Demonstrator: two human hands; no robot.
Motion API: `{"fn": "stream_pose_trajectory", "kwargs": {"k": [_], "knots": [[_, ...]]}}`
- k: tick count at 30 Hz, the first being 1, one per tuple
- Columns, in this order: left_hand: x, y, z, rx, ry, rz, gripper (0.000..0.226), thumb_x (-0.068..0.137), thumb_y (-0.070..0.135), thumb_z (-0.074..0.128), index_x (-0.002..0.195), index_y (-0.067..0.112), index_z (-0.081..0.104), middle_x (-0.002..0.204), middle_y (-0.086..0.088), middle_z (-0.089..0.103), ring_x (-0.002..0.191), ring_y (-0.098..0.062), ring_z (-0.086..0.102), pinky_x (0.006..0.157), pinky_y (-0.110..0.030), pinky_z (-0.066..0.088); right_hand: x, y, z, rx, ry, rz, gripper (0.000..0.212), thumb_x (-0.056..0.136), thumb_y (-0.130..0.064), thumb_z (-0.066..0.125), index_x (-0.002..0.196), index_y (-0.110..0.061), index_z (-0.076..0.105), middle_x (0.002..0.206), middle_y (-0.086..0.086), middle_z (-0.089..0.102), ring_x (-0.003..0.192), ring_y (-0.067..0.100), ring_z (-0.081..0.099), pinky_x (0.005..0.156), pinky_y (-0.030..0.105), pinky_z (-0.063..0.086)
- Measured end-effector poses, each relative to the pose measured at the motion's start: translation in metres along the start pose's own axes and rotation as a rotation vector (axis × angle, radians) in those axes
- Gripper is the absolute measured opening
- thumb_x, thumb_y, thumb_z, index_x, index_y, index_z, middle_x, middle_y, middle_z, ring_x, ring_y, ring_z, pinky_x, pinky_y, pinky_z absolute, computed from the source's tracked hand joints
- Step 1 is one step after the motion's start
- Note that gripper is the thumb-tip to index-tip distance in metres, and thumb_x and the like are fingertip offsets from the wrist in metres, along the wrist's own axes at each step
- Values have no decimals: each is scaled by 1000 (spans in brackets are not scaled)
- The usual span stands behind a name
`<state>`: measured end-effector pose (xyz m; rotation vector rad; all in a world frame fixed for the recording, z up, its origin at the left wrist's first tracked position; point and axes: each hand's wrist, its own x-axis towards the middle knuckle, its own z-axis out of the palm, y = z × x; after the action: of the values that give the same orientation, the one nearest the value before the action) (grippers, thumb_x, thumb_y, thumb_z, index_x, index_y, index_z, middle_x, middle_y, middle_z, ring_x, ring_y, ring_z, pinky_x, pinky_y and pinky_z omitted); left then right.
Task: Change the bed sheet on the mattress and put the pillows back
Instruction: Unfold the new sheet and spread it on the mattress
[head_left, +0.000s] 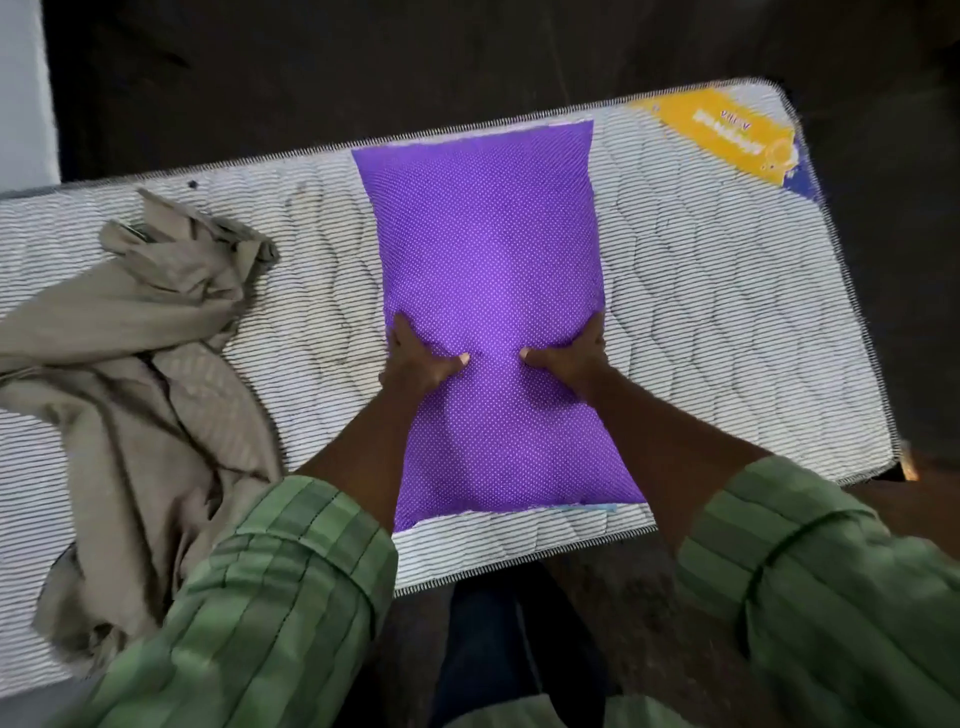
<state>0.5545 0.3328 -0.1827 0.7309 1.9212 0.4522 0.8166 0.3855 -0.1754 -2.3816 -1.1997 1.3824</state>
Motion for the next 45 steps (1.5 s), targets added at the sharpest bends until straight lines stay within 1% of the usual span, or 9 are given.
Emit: {"fn": "stream_pose_trajectory", "kwargs": {"k": [2, 5, 9, 15, 18, 24, 30, 34, 45], "knots": [[3, -15, 10, -7, -54, -99, 161, 29, 86, 82, 155, 50, -12, 165, -20, 16, 149, -37, 32, 117, -62, 32, 18, 18, 20, -13, 8, 45, 182, 0, -89, 79, 152, -43, -10, 159, 7, 39, 142, 37, 43, 114, 61, 36], [16, -42, 24, -150, -22, -140, 165, 20, 81, 90, 145, 67, -17, 157, -17, 38, 137, -37, 49, 113, -60, 40, 41, 40, 41, 43, 44, 54, 183, -6, -80, 86, 153, -45, 0, 152, 3, 48, 136, 34, 51, 111, 59, 41], [41, -56, 33, -273, -41, -158, 165, 25, 64, 98, 157, 35, 4, 153, -2, 46, 133, -24, 52, 114, -50, 43, 55, 39, 42, 95, 10, 87, 178, -2, -68, 95, 152, -43, 10, 155, 3, 41, 137, 28, 48, 113, 53, 43], [53, -42, 44, -337, -80, -243, 158, 31, 43, 105, 156, 24, 9, 155, -2, 42, 136, -25, 48, 115, -51, 42, 68, 33, 26, 200, -176, 121, 155, 35, -33, 106, 157, -26, 10, 151, -1, 42, 133, 22, 46, 107, 39, 42], [47, -34, 44, -375, -58, -269, 154, 24, 40, 106, 151, 20, 22, 149, -2, 49, 132, -26, 53, 111, -52, 45, 62, 34, 12, 286, -172, 118, 139, 37, -28, 105, 152, -18, 27, 143, -1, 53, 125, 21, 55, 99, 38, 49], [3, 2, 37, -443, -111, -242, 99, 49, 13, 103, 137, 8, 57, 131, 0, 66, 117, -22, 62, 100, -40, 50, 34, 32, -39, 434, -290, 161, 83, 51, -24, 102, 125, -13, 67, 114, -2, 74, 97, 16, 71, 76, 28, 56], [-74, 46, 75, -506, -22, -128, 91, 48, 6, 101, 131, 9, 64, 119, -1, 74, 101, -16, 72, 85, -31, 60, 10, 42, -120, 527, -352, 111, 73, 48, -15, 102, 116, -10, 74, 111, 3, 77, 98, 22, 75, 85, 37, 60], [-93, 80, 104, -498, -22, -94, 97, 44, 16, 104, 131, 8, 63, 124, 0, 72, 105, -19, 70, 102, -39, 53, 17, 40, -167, 509, -339, 53, 74, 48, -15, 103, 116, -10, 74, 110, 3, 77, 98, 23, 75, 84, 38, 61], [-165, 268, 322, -529, -29, 23, 70, 62, 2, 96, 124, 10, 64, 115, 0, 71, 100, -19, 68, 97, -37, 52, 91, 95, -449, 499, -325, 29, 64, 52, -11, 102, 108, -9, 73, 107, 7, 77, 91, 25, 75, 68, 33, 60]]}}
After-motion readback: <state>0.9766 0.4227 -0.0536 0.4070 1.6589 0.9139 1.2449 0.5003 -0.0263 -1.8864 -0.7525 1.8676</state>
